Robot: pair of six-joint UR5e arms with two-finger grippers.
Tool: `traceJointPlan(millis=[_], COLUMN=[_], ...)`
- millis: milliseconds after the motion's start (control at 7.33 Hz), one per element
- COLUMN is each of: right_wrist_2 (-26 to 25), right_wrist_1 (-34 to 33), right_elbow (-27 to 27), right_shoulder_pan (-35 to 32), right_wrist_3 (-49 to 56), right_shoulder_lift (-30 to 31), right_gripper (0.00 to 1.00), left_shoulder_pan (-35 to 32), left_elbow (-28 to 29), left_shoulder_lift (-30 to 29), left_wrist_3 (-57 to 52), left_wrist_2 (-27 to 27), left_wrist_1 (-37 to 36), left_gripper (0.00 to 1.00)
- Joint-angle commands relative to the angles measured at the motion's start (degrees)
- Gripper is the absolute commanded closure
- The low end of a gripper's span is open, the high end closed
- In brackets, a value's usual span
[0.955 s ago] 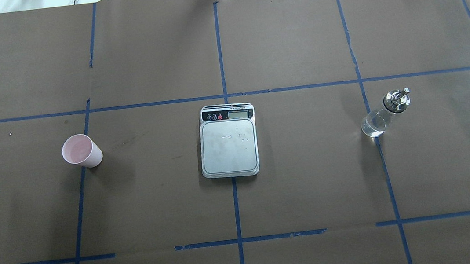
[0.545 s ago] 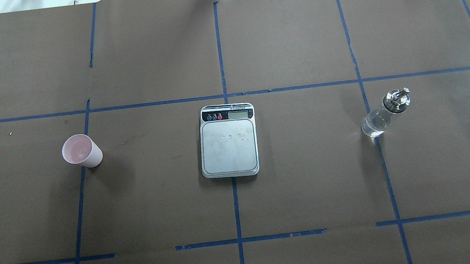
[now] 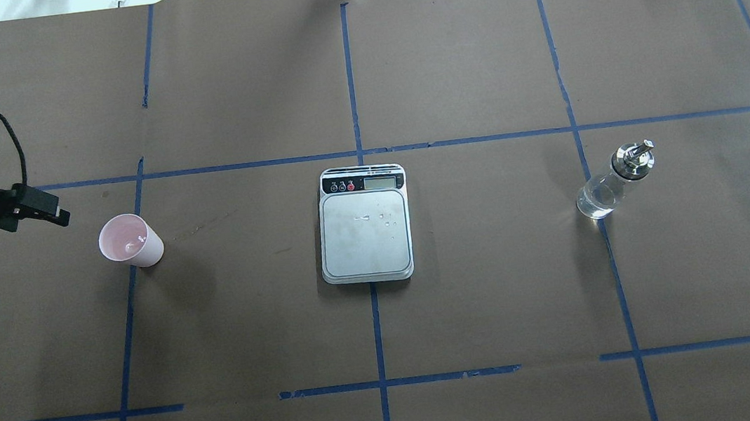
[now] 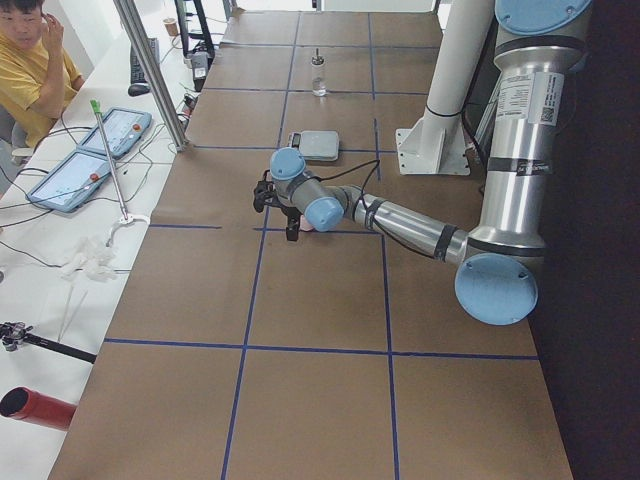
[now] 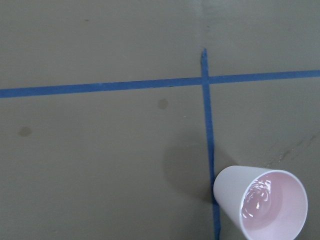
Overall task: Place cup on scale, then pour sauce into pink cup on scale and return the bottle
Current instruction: 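Reach the left gripper down to the pink cup and grasp it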
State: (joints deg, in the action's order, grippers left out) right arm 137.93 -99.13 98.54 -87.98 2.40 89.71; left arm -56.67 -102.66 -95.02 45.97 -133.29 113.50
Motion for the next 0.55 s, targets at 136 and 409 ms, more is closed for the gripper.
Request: traceJointPlan(millis=[136, 409], right_wrist_2=[0.0, 0.0], right_wrist_1=[0.0, 0.0], right_elbow=[-0.5, -0.5], right_shoulder_pan=[0.0, 0.0], right_wrist_3=[0.1, 0.1], right_shoulder_lift=[0.0, 0.0], right_gripper=[0.0, 0.0], left_shoulder_pan=[5.2, 6.3], left_elbow=[1.1, 3.3], left_shoulder_lift=[-1.7, -3.0], left_wrist_3=[2.1, 2.3], left_wrist_2=[1.7, 1.7], left_wrist_1=[0.0, 0.0], left_gripper=[0.0, 0.0])
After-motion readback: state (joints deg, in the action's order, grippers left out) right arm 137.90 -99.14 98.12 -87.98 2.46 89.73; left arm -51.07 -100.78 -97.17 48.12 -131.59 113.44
